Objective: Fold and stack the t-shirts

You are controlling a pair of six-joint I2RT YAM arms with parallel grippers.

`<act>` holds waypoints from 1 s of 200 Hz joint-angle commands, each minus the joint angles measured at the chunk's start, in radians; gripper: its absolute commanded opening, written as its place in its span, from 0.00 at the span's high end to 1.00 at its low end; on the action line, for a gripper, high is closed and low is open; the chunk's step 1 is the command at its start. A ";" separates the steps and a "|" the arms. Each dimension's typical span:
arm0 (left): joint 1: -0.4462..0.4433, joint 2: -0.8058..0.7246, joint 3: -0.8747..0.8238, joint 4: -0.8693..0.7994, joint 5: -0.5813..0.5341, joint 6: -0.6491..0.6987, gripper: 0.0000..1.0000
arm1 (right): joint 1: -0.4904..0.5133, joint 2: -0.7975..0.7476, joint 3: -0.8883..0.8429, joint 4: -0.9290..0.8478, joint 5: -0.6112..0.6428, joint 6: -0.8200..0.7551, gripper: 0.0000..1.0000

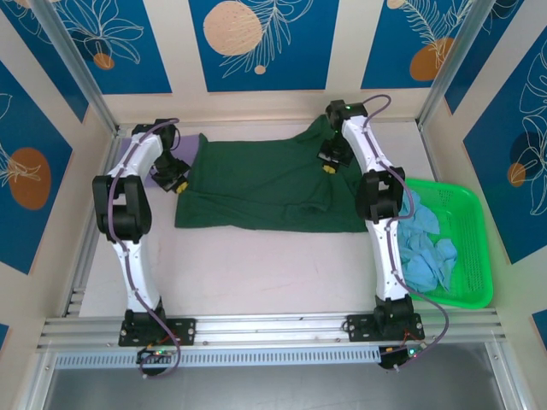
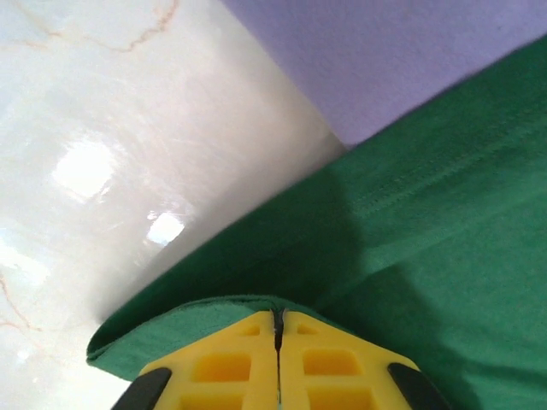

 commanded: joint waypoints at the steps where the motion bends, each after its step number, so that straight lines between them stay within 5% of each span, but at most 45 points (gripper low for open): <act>1: 0.012 -0.034 -0.013 -0.036 -0.051 -0.044 0.79 | -0.018 0.016 0.030 -0.075 -0.069 0.014 0.88; 12: 0.014 -0.045 -0.025 -0.024 -0.052 -0.046 0.76 | -0.030 0.013 0.022 -0.067 -0.078 0.010 0.80; 29: 0.019 -0.055 -0.027 -0.017 -0.038 -0.032 0.63 | -0.053 0.009 0.037 -0.074 -0.109 0.014 0.52; 43: 0.017 -0.085 -0.014 -0.027 -0.065 -0.010 0.47 | -0.066 -0.023 0.047 -0.079 -0.133 0.016 0.42; 57: 0.006 -0.147 -0.034 -0.015 -0.106 0.022 0.42 | -0.060 -0.108 -0.033 -0.038 -0.170 -0.004 0.38; 86: -0.051 -0.281 -0.188 0.040 -0.056 0.104 0.42 | -0.032 -0.420 -0.509 0.144 -0.238 -0.026 0.41; 128: -0.172 -0.350 -0.428 0.182 0.081 0.168 0.54 | 0.047 -0.746 -1.085 0.380 -0.233 0.110 0.59; 156: -0.194 -0.252 -0.416 0.241 0.075 0.205 0.59 | 0.062 -0.693 -1.158 0.391 -0.206 0.168 0.72; 200: -0.193 -0.147 -0.438 0.274 -0.050 0.256 0.64 | 0.058 -0.586 -1.189 0.436 -0.160 0.292 0.74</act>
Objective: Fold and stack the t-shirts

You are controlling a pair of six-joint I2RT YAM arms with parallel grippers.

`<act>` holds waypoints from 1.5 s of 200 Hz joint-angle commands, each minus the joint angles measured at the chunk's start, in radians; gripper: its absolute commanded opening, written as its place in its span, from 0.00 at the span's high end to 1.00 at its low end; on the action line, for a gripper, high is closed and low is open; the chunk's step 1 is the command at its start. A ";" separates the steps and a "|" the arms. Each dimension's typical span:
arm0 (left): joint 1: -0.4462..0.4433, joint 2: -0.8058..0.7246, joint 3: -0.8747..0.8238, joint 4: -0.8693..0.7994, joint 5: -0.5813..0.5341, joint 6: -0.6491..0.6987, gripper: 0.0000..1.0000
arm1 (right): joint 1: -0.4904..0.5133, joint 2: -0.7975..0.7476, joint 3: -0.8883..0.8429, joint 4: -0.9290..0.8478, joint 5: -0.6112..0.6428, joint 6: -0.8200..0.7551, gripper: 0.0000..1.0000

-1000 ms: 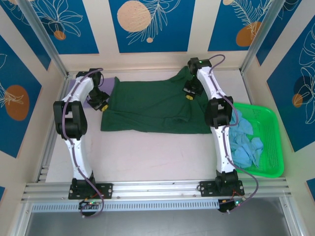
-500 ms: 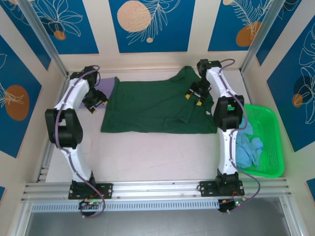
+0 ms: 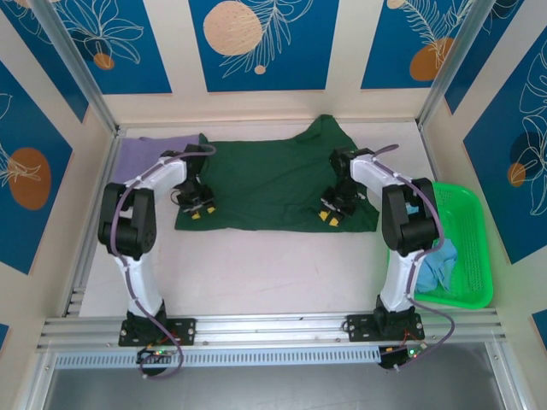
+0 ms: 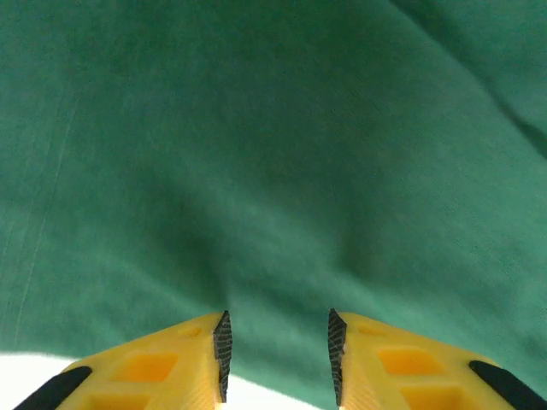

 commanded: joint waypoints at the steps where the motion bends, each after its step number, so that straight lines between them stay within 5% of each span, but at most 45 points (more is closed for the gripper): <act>1: 0.006 0.015 -0.028 0.033 -0.075 0.048 0.64 | -0.001 0.021 -0.028 0.038 0.025 0.111 0.74; 108: 0.002 -0.180 -0.404 0.029 -0.070 0.003 0.64 | 0.081 -0.085 -0.255 -0.022 0.055 0.163 0.70; 184: 0.009 -0.367 -0.629 -0.073 -0.046 -0.199 0.58 | 0.185 -0.159 -0.366 -0.084 0.037 0.093 0.66; 255: 0.064 -0.532 -0.680 -0.177 -0.080 -0.269 0.55 | 0.197 -0.248 -0.472 -0.105 -0.055 0.067 0.61; 300: 0.089 -0.515 -0.385 -0.198 -0.069 -0.227 0.45 | 0.229 -0.328 -0.380 -0.124 -0.013 0.051 0.48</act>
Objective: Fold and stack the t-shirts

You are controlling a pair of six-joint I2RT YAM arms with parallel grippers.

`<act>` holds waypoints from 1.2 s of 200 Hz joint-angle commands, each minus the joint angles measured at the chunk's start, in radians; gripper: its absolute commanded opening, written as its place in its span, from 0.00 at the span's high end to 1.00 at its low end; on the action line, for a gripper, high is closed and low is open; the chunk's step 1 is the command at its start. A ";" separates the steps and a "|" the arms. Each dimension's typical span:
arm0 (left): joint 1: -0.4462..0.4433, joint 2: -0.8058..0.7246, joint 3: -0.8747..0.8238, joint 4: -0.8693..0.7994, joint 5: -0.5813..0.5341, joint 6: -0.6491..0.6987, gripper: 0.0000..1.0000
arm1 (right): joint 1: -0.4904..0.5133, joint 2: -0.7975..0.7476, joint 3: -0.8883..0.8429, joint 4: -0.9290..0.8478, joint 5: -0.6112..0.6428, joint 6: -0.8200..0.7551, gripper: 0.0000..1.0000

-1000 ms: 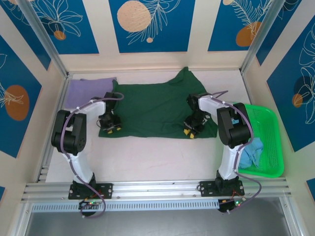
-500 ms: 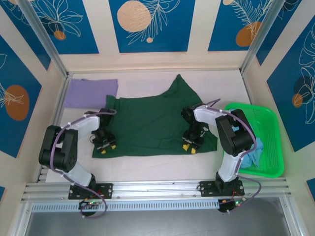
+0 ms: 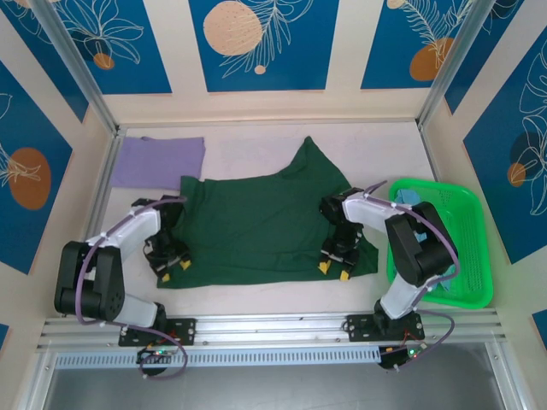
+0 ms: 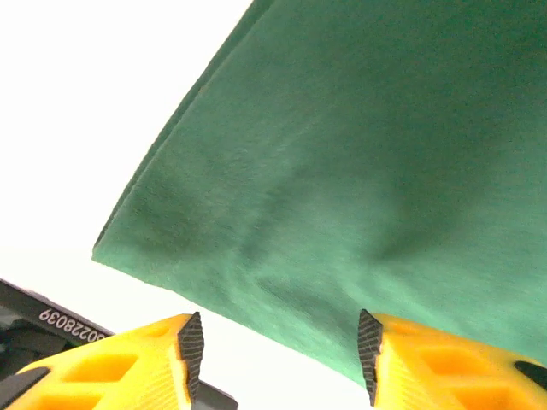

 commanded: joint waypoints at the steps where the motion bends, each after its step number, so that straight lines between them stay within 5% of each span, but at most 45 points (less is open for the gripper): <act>1: 0.028 0.029 0.203 -0.025 -0.013 0.010 0.45 | 0.020 -0.044 0.069 -0.037 0.008 -0.016 0.48; 54: 0.154 0.344 0.669 0.097 0.034 0.054 0.34 | 0.074 -0.108 0.190 -0.050 0.094 -0.051 0.37; 106: 0.251 0.686 0.910 0.237 0.116 0.014 0.22 | 0.012 -0.134 0.280 0.062 0.136 -0.091 0.25; 198: 0.284 1.152 1.509 0.123 0.103 0.044 0.26 | -0.205 0.489 0.943 0.022 0.146 -0.044 0.42; 240: 0.295 1.181 1.585 0.112 0.160 0.045 0.24 | -0.259 0.706 1.265 -0.039 0.139 -0.008 0.44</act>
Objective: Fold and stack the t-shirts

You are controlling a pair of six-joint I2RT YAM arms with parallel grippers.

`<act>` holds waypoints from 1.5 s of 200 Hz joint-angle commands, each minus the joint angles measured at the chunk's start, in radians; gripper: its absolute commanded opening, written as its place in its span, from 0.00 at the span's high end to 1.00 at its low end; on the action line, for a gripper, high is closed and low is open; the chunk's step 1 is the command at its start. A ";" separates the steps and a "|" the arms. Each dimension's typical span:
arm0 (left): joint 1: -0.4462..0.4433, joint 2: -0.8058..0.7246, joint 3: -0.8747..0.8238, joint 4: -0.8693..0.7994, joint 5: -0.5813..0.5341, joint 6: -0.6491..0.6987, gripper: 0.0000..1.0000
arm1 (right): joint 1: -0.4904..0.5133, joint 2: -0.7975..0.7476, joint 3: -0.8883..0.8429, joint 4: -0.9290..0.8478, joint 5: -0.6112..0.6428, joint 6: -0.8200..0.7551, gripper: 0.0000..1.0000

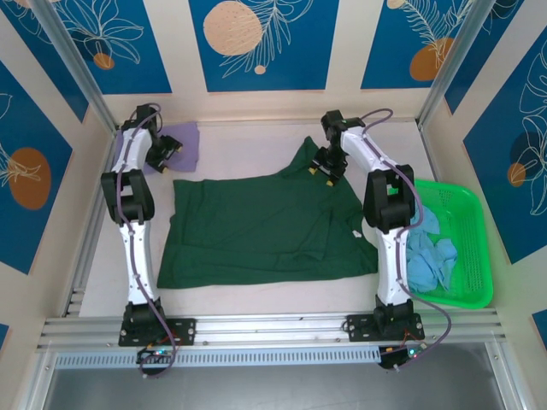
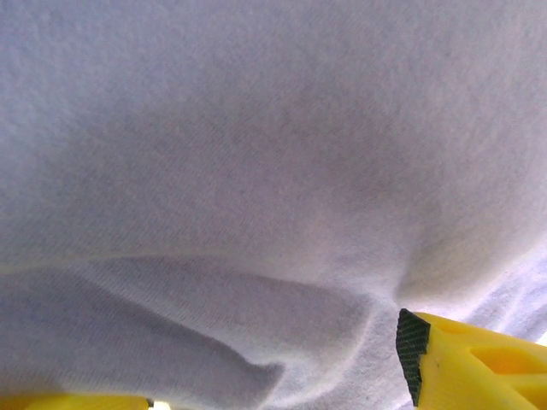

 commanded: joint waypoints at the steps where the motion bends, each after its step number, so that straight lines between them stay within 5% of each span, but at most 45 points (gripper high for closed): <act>1: 0.015 0.023 0.025 -0.038 0.033 0.016 0.24 | -0.029 0.067 0.151 -0.079 -0.006 0.034 0.44; 57: -0.036 -0.326 -0.246 -0.018 -0.032 0.005 0.12 | -0.066 0.257 0.364 0.009 -0.081 -0.009 0.49; 98: -0.106 -0.582 -0.669 0.119 -0.074 0.018 0.30 | -0.066 0.314 0.393 0.049 -0.141 -0.052 0.59; 134: -0.135 -0.567 -0.818 0.162 -0.011 0.083 0.45 | -0.067 0.340 0.393 0.017 -0.143 -0.081 0.63; 230: -0.151 -0.419 -0.773 0.047 -0.375 0.115 0.43 | -0.151 0.304 0.350 -0.078 -0.054 -0.046 0.66; 268: -0.145 -0.367 -0.632 0.070 -0.321 0.165 0.37 | -0.164 0.306 0.419 -0.081 -0.092 -0.065 0.60; 300: -0.153 -0.370 -0.535 0.091 -0.233 0.173 0.20 | -0.138 0.199 0.451 -0.096 -0.092 -0.107 0.41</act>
